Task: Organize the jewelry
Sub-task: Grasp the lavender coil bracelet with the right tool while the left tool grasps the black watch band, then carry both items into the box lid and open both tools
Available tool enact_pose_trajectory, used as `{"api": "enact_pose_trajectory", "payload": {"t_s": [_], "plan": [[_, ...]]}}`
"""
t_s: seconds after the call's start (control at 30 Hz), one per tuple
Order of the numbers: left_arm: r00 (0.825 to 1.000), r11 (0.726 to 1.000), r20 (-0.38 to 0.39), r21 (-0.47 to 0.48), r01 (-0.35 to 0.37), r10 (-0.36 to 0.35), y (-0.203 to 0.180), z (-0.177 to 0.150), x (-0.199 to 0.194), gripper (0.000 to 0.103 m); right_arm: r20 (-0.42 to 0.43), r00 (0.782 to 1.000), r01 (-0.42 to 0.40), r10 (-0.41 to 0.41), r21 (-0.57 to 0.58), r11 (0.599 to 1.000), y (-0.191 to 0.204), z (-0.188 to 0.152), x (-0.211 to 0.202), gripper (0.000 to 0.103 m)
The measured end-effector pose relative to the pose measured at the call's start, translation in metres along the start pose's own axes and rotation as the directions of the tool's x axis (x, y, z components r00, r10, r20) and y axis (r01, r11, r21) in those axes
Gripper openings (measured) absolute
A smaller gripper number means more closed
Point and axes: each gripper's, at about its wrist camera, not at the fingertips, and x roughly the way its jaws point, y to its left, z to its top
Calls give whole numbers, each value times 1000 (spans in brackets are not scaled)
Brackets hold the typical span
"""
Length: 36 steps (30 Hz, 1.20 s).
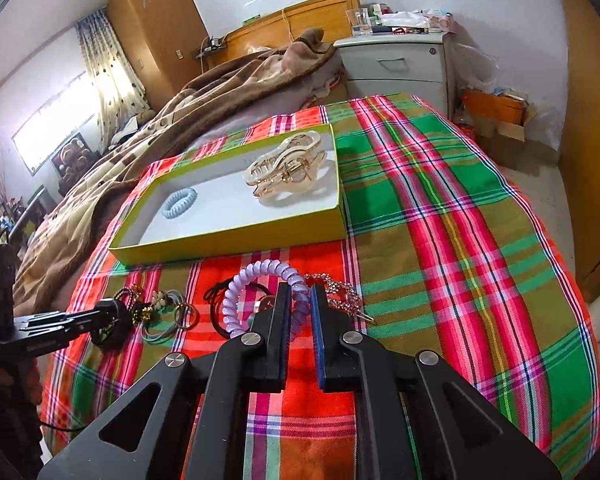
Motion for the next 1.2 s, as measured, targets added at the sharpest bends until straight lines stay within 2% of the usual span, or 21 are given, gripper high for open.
{"api": "enact_pose_trajectory", "payload": {"t_s": [0.1,0.7,1.0,1.2], "plan": [[1000,1000,-1,-3,9,-9,0,-1,0,12,5,1000,-2,2,2,1000,0,1,0,10],[995,998,85,-44,49,-45,2,5,-28,12,41,999,-2,3,-14,1000,9,10,-10,10],[989,998,142,-39,44,-38,5,32,-44,12,86,996,-17,20,-42,999,24,43,-12,10],[986,997,162,-60,50,-39,13,56,-39,12,91,995,-24,30,-69,997,36,64,-1,10]]}}
